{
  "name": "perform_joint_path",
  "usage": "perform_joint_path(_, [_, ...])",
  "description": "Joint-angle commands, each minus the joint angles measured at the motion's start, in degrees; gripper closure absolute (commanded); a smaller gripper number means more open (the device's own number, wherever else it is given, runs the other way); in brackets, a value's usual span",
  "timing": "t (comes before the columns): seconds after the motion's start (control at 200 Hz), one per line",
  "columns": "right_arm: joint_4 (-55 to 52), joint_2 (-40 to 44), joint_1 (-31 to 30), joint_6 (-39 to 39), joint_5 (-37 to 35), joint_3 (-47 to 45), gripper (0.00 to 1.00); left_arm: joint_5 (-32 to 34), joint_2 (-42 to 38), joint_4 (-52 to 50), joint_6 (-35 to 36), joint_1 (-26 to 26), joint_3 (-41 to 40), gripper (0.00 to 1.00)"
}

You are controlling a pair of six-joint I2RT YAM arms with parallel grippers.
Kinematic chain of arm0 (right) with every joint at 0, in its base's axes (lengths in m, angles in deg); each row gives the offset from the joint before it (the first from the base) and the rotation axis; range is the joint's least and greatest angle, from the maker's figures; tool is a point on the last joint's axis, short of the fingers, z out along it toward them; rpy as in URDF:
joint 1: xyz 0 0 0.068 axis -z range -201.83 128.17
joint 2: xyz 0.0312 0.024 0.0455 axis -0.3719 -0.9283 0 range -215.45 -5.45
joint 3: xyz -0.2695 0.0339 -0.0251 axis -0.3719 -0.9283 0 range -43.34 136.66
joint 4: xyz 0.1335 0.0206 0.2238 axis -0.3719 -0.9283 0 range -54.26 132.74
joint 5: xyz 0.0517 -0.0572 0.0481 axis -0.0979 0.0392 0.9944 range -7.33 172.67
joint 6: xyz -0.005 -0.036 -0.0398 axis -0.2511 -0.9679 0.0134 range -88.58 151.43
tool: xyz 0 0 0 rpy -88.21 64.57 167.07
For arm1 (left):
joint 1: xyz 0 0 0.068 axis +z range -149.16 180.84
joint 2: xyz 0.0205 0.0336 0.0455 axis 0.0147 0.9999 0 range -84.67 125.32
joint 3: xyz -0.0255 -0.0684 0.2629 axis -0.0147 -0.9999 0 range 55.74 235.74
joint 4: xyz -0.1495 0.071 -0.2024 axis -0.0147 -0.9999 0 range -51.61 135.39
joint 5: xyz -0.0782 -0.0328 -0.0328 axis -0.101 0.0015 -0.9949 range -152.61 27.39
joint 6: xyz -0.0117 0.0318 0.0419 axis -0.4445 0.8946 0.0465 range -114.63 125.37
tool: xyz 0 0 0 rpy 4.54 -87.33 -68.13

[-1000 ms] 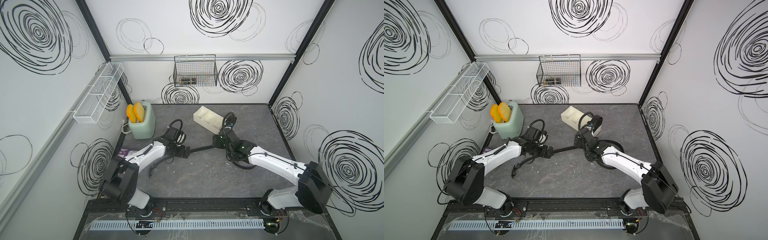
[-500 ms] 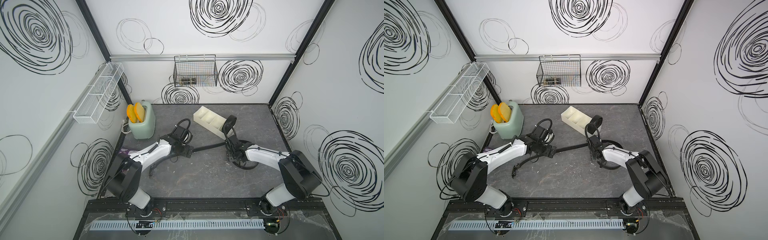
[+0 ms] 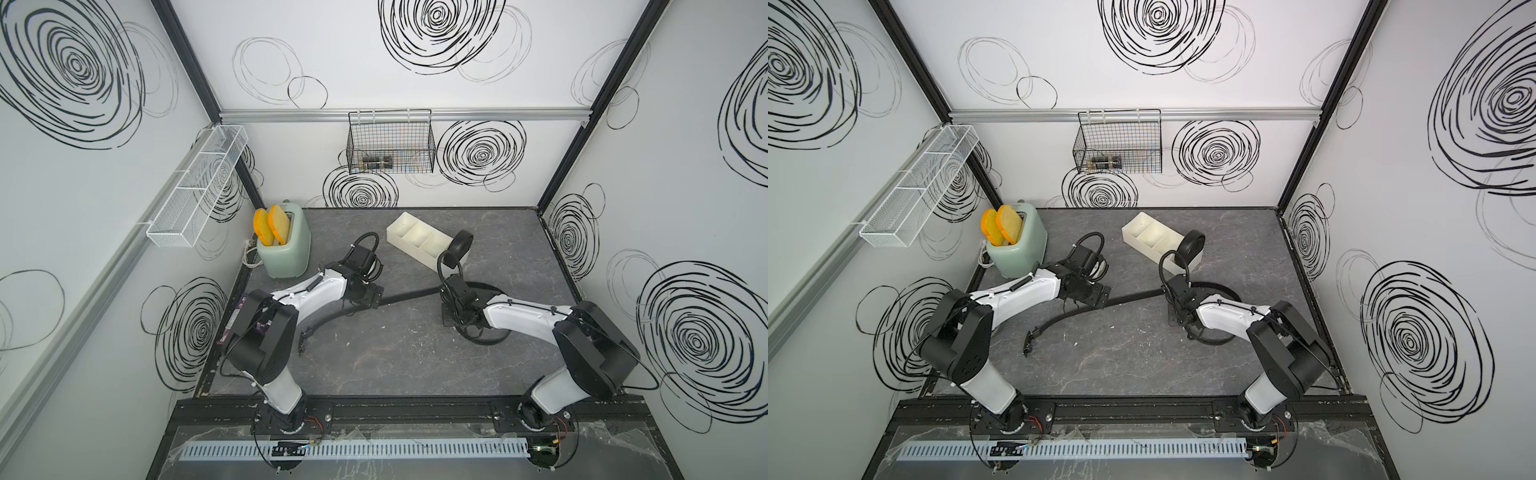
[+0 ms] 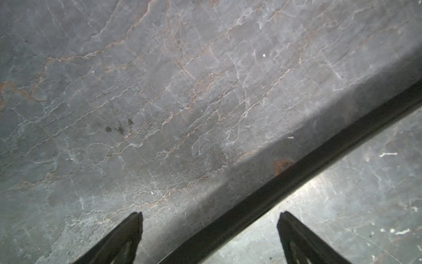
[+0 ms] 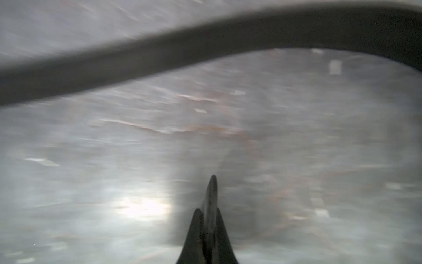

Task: Place the belts into the storage roll
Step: Roll the belt at the center of the board.

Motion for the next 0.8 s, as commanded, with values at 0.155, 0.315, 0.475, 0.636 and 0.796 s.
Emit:
perform_joint_path(0.155, [17.9, -2.8, -3.2, 21.2, 0.8, 5.3, 0.62, 2.1, -0.5, 1.6, 1.8, 2.1, -3.3, 0.01])
perform_joint_path(0.315, [2.5, 2.1, -1.4, 1.3, -3.6, 11.2, 0.26, 2.4, -0.1, 1.8, 2.0, 2.3, -3.7, 0.00])
perform_joint_path(0.475, [-13.9, 11.1, -3.8, -46.8, -8.2, 14.6, 0.21, 2.6, 1.0, 1.2, 1.9, 2.3, -3.3, 0.01])
perform_joint_path(0.636, [-19.8, 22.2, -10.1, -86.9, -16.5, 7.2, 0.18, 3.1, 1.5, 0.9, 1.6, 2.3, -3.3, 0.01])
perform_joint_path(0.796, [-21.2, 22.6, -4.0, -75.1, -3.7, 9.7, 0.17, 4.3, 0.4, 1.0, 1.5, 2.9, -3.8, 0.01])
